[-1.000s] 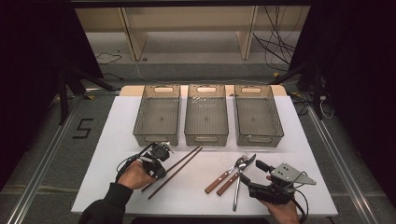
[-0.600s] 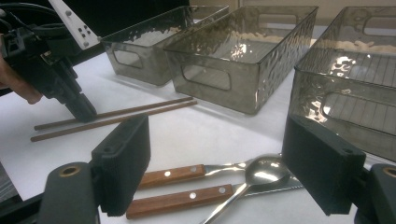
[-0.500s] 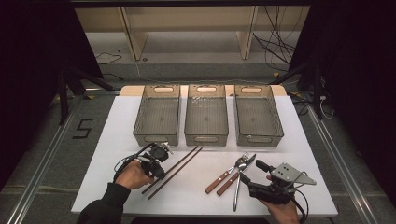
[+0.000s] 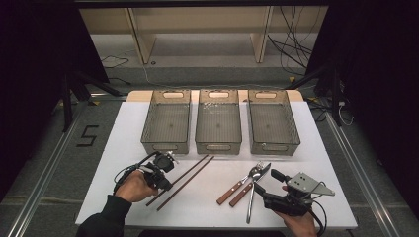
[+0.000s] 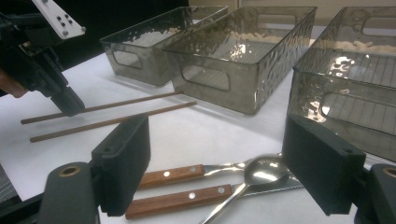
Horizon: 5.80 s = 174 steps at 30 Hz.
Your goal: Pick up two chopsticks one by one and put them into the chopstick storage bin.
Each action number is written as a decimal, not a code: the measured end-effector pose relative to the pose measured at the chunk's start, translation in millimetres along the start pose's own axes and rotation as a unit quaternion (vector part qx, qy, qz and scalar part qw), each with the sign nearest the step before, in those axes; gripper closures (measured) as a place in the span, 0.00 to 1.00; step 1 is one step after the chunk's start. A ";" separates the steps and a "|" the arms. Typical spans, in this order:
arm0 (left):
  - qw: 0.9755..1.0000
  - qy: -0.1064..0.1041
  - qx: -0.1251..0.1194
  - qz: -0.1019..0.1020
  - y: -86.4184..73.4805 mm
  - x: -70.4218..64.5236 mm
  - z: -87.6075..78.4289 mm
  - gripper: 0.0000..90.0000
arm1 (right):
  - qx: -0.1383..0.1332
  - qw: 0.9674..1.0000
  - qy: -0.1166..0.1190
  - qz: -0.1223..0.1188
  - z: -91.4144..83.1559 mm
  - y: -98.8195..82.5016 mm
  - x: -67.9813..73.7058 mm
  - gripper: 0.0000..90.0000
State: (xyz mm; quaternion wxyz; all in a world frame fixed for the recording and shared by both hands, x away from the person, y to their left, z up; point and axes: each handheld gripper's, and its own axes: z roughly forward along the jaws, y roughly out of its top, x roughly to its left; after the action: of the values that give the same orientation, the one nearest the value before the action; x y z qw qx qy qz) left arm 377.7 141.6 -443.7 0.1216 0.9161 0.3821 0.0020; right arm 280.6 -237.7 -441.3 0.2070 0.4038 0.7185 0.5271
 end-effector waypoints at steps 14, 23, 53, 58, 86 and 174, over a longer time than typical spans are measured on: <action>0.996 -0.032 -0.078 0.028 1.8 -12.2 -37.1 0.94 | -0.001 1.000 0.001 0.000 -0.1 -0.1 0.2 0.27; 0.987 -0.021 -0.159 0.011 9.1 0.6 -53.7 0.94 | -0.004 1.000 0.004 -0.001 -0.1 -0.1 1.1 0.27; 0.961 0.036 -0.264 -0.079 50.7 82.7 -80.5 0.94 | -0.010 1.000 0.009 0.004 -1.1 0.0 -0.2 0.25; 0.959 0.044 -0.264 -0.090 55.9 96.8 -80.2 0.94 | -0.012 1.000 0.011 0.004 -1.5 0.0 -0.2 0.25; 0.953 0.069 -0.259 -0.140 70.8 139.8 -59.8 0.94 | -0.014 1.000 0.017 0.003 -1.9 0.2 0.2 0.25; 0.992 0.024 -0.120 -0.044 10.2 -5.6 -28.4 0.25 | -0.014 1.000 0.017 -0.004 -2.9 0.2 2.0 0.25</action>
State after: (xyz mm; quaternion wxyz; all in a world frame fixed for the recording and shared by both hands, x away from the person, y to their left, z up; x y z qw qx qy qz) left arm 378.1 137.0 -413.3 0.2214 0.8770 0.4215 0.0645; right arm 277.4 -237.8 -439.8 0.2024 0.3887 0.7162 0.5431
